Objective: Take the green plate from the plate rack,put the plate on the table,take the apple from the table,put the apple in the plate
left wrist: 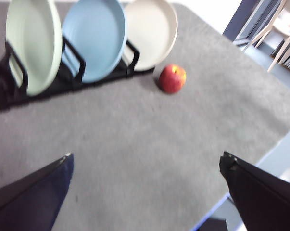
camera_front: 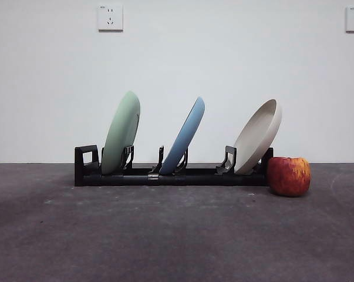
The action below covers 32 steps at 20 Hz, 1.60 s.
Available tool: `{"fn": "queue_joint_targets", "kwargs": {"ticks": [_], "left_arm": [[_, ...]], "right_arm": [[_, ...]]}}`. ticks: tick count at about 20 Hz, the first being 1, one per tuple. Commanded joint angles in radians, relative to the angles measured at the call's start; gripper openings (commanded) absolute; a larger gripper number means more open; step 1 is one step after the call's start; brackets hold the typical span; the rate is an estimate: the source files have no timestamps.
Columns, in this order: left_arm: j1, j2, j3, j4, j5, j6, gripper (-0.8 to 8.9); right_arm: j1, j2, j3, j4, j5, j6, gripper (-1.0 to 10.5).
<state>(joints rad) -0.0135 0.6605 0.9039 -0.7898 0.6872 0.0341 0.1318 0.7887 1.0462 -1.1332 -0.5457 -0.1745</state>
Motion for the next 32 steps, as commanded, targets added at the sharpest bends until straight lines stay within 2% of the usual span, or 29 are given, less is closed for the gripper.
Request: {"fn": "queue_joint_targets", "kwargs": {"ticks": [1,4,7,14,18,22,27,28,30,32], "left_arm": [[-0.031,0.064,0.001,0.112,-0.003,-0.060,5.70],[-0.094,0.205,0.003,0.322,-0.010,-0.109,5.70],[-0.148,0.388,0.066,0.462,-0.092,-0.144,5.70],[-0.211,0.910,0.468,0.481,-0.199,-0.138,5.70],[-0.222,1.115,0.650,0.481,-0.280,-0.138,5.65],[-0.223,1.225,0.737,0.482,-0.346,-0.138,5.64],[-0.232,1.281,0.740,0.490,-0.348,-0.138,5.60],[-0.236,1.281,0.740,0.490,-0.351,-0.135,5.07],[-0.243,1.281,0.740,0.504,-0.342,-0.135,2.77],[-0.243,1.281,0.740,0.500,-0.322,-0.136,1.17]], "right_arm": [[0.003,-0.001,0.003,0.003,0.002,0.006,7.2],[0.003,0.002,0.003,0.003,0.001,0.006,7.2],[0.003,0.003,0.003,0.002,0.002,0.013,7.2],[0.003,0.003,0.003,0.002,0.002,0.020,7.2],[0.003,0.003,0.003,0.002,0.002,0.021,7.2],[0.003,0.003,0.003,0.002,0.002,0.028,7.2],[0.003,0.005,0.003,0.002,0.002,0.028,7.2],[0.003,0.005,0.003,0.002,0.002,0.028,7.2],[0.003,0.008,0.003,0.002,0.002,0.028,7.2],[0.003,0.010,0.003,0.002,0.002,0.028,7.2]]}}
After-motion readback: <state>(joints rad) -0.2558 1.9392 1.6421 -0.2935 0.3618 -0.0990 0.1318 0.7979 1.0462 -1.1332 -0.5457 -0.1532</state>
